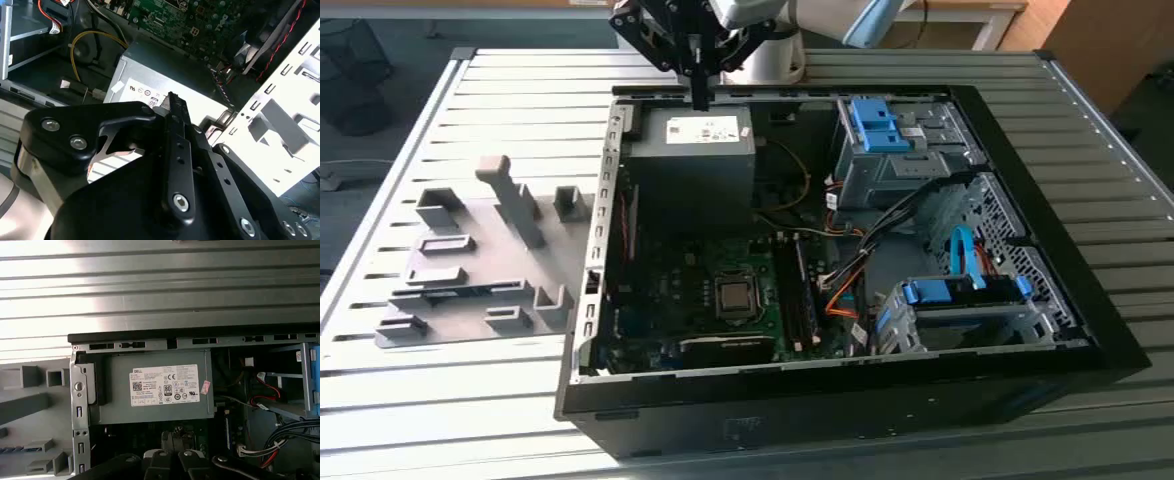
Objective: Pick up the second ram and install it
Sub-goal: 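Reach for the second ram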
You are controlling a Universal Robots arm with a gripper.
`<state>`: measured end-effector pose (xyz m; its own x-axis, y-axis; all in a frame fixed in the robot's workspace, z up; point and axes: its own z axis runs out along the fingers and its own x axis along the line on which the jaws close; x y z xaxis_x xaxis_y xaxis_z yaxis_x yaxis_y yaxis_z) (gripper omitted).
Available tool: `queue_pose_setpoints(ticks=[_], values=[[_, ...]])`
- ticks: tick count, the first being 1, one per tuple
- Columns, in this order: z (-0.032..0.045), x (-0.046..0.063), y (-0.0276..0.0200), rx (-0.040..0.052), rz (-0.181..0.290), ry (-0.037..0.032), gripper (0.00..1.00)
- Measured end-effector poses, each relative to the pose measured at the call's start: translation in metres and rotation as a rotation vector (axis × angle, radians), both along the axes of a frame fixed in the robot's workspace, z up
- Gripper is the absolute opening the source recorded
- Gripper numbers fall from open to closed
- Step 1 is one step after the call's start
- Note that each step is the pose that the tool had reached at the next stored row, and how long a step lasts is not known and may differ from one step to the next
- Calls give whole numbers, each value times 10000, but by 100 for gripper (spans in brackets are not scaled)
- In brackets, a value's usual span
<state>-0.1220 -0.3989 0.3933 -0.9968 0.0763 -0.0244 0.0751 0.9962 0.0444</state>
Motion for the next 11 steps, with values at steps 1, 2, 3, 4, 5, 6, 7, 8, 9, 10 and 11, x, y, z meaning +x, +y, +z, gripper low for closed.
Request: queue_pose_setpoints(ticks=[1,2,3,4,5,6,7,8,9,10,11], values=[[0,0,0,0,0,0,11],[0,0,0,0,0,0,11],[0,0,0,0,0,0,11],[0,0,0,0,1,0,11],[0,-1,0,0,1,0,11],[0,-4,0,-1,0,-1,11],[0,-9,0,-1,0,0,11],[0,-15,0,1,-1,-1,11],[0,-21,0,1,0,-1,11],[0,-29,0,1,0,-1,11],[0,-38,0,-1,0,0,11]])
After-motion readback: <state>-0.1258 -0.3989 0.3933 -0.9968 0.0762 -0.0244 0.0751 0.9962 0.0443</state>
